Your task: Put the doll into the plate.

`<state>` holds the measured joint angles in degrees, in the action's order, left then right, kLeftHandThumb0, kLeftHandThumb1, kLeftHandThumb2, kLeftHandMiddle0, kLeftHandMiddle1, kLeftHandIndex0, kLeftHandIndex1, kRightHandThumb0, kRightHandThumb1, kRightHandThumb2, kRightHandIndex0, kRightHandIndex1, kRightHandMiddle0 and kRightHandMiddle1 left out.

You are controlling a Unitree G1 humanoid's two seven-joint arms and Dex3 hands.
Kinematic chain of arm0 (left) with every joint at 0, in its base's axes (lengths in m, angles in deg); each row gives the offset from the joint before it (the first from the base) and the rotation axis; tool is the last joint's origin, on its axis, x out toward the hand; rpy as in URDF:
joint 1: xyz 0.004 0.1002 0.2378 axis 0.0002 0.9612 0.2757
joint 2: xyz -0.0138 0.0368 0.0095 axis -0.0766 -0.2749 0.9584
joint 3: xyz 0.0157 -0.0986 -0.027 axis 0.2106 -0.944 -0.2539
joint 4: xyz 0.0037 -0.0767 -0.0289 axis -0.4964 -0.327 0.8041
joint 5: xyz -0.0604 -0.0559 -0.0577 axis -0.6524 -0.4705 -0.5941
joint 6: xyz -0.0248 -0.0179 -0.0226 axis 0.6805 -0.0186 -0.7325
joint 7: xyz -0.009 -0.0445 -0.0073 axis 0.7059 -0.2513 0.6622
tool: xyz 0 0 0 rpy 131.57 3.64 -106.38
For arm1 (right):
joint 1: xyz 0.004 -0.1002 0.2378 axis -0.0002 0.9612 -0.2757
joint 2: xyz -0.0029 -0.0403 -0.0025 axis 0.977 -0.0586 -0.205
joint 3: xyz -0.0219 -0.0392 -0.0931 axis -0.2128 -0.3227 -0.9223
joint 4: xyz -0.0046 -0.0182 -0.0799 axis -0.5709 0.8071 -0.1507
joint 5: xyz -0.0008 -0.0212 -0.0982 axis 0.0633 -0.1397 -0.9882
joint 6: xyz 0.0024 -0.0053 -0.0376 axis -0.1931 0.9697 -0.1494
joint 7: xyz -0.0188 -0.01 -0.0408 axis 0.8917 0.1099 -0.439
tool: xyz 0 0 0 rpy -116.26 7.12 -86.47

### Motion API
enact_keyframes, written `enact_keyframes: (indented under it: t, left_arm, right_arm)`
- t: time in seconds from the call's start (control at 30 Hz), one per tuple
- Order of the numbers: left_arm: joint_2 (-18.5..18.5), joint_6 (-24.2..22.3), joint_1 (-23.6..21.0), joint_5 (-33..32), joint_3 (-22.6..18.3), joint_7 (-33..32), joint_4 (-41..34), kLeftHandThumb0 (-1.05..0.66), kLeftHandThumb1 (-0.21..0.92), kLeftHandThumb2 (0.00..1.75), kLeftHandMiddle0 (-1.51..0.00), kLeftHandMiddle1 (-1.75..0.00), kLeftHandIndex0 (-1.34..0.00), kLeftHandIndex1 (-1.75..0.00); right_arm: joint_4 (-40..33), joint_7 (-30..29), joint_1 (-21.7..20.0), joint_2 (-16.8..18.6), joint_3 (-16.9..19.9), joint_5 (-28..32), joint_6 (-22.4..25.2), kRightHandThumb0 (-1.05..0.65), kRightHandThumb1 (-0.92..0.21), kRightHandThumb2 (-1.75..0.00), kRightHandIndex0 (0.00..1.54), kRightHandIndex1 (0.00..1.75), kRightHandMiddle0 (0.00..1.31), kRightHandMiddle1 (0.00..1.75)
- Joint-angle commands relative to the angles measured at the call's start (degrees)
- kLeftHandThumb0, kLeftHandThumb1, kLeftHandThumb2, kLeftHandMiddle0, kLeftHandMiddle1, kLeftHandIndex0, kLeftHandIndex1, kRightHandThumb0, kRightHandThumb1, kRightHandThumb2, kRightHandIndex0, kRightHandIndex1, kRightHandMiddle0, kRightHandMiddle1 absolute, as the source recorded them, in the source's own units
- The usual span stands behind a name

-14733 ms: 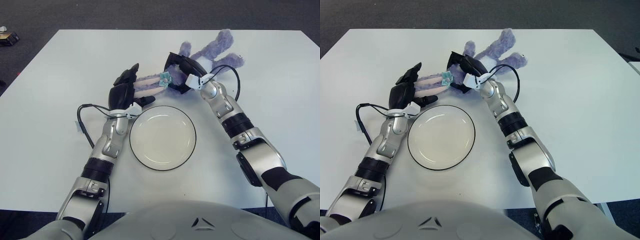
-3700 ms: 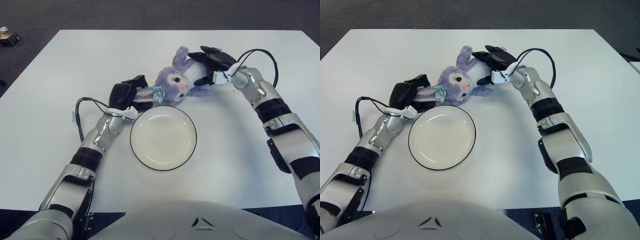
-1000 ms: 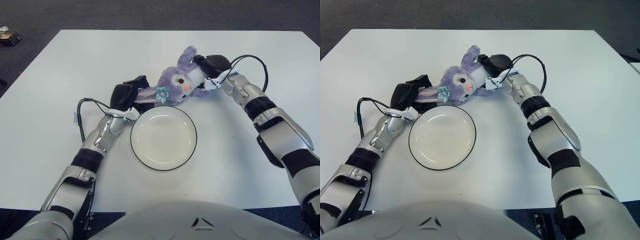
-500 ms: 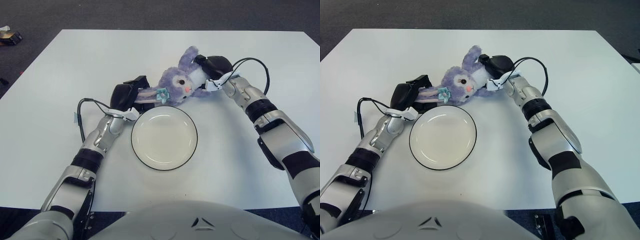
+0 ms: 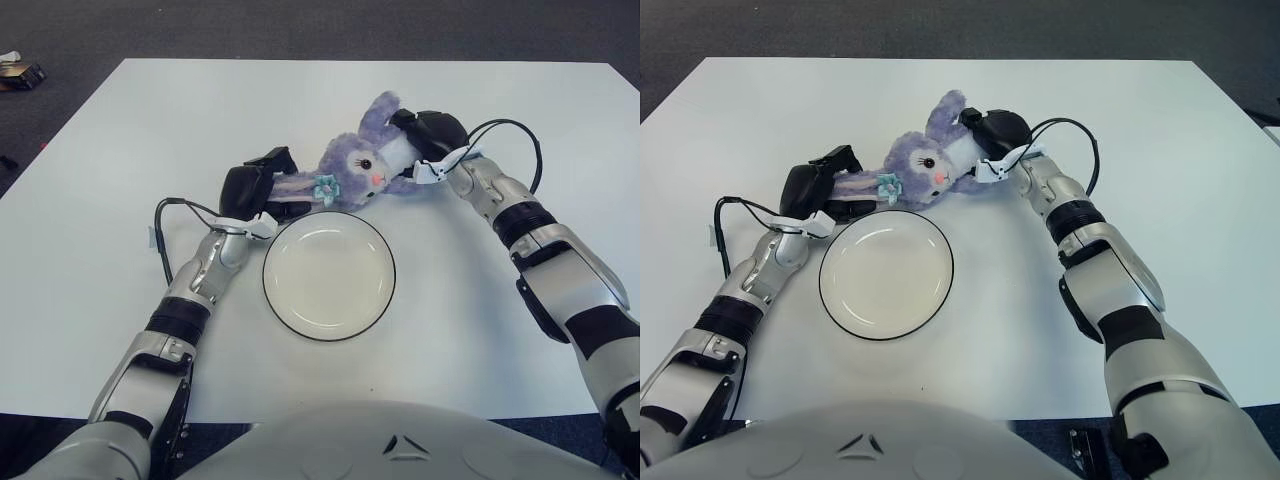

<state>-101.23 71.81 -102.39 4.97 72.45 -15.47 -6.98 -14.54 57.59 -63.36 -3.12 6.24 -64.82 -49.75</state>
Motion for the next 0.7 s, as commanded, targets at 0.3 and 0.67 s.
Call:
enact_keyframes:
  t: [0.3, 0.67]
  left_arm:
    - [1.27, 1.13, 1.27, -0.12, -3.06, -4.31, -0.99, -0.62, 0.92, 0.38, -0.56, -0.61, -0.20, -0.76]
    - [1.19, 12.13, -4.35, -0.73, -6.68, -15.06, 11.19, -0.79, 0.92, 0.79, -0.61, -0.11, -0.21, -0.71]
  right_arm:
    - [-3.01, 3.95, 1.91, -1.70, 2.58, 2.11, 1.76, 0.44, -0.42, -1.18, 0.53, 1.75, 0.58, 1.75]
    - [-9.62, 9.16, 2.51, -1.20, 6.01, 4.36, 7.88, 0.44, -0.41, -1.19, 0.53, 1.75, 0.58, 1.75]
